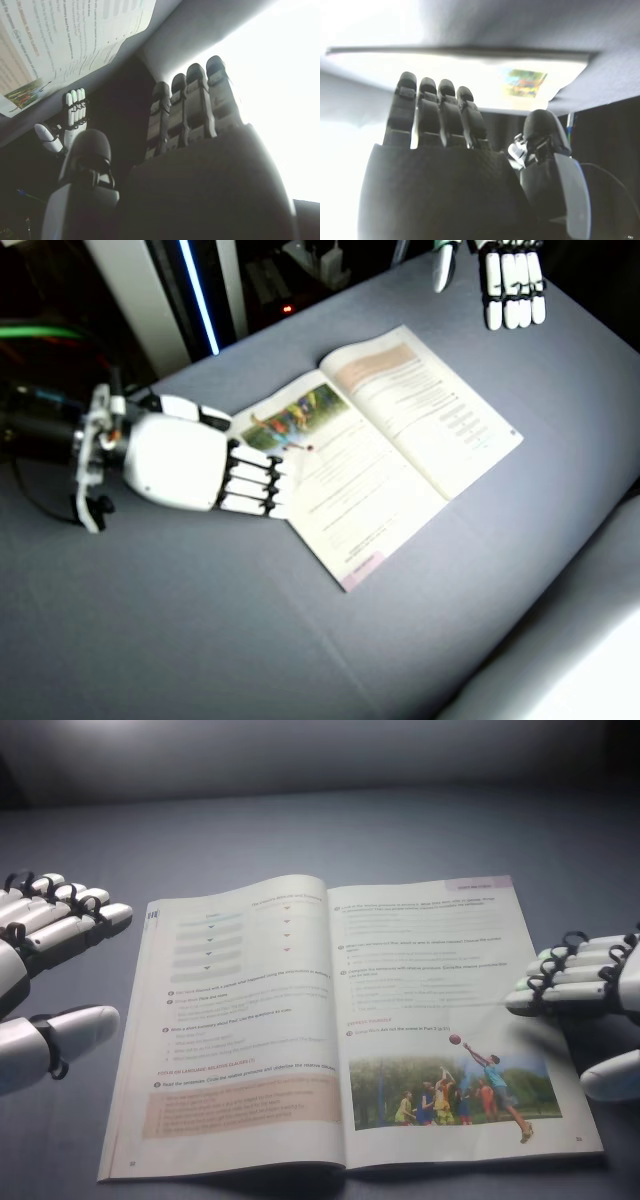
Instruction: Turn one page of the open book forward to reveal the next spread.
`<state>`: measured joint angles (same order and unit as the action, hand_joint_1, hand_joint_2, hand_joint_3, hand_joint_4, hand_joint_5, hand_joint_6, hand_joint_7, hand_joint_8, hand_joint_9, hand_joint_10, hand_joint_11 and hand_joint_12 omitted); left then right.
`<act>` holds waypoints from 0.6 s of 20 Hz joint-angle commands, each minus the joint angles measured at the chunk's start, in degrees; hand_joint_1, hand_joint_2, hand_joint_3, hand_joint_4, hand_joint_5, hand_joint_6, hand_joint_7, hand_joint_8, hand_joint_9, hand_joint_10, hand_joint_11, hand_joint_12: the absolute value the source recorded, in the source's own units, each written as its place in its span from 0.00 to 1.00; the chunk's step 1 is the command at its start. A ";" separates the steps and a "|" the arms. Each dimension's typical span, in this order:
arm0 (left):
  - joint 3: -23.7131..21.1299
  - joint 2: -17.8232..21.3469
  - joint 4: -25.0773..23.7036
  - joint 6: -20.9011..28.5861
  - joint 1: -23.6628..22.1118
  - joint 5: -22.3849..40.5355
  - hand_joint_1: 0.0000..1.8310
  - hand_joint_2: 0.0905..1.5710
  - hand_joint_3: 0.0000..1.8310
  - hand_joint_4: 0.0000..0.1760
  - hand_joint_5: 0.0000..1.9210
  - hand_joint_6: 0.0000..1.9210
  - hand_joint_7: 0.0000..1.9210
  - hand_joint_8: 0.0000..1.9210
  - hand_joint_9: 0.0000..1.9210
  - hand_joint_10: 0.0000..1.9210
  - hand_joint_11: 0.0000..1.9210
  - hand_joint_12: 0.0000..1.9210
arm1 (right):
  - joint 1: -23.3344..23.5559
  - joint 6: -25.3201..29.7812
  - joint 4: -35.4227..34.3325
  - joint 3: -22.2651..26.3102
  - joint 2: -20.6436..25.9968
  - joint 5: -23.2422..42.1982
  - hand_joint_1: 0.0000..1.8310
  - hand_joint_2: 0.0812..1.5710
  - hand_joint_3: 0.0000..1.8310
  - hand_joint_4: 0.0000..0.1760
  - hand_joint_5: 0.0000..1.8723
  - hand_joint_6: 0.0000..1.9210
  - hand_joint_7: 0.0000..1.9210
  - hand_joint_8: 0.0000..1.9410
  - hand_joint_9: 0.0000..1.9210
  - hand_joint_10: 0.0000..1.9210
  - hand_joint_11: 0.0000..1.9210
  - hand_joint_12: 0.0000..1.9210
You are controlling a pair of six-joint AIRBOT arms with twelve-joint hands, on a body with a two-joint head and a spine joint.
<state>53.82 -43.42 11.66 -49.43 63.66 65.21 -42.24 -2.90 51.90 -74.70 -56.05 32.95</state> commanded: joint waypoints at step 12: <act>0.71 -0.45 -0.13 0.97 -1.09 7.23 0.00 0.89 0.00 0.00 0.08 0.00 0.07 0.00 0.05 0.00 0.03 0.00 | 6.11 8.68 14.67 -2.41 -4.72 0.21 0.00 0.79 0.00 0.00 0.04 0.01 0.03 0.00 0.02 0.00 0.01 0.01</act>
<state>54.28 -43.81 10.90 -48.60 63.07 65.32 -36.53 5.54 67.75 -77.17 -60.53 31.03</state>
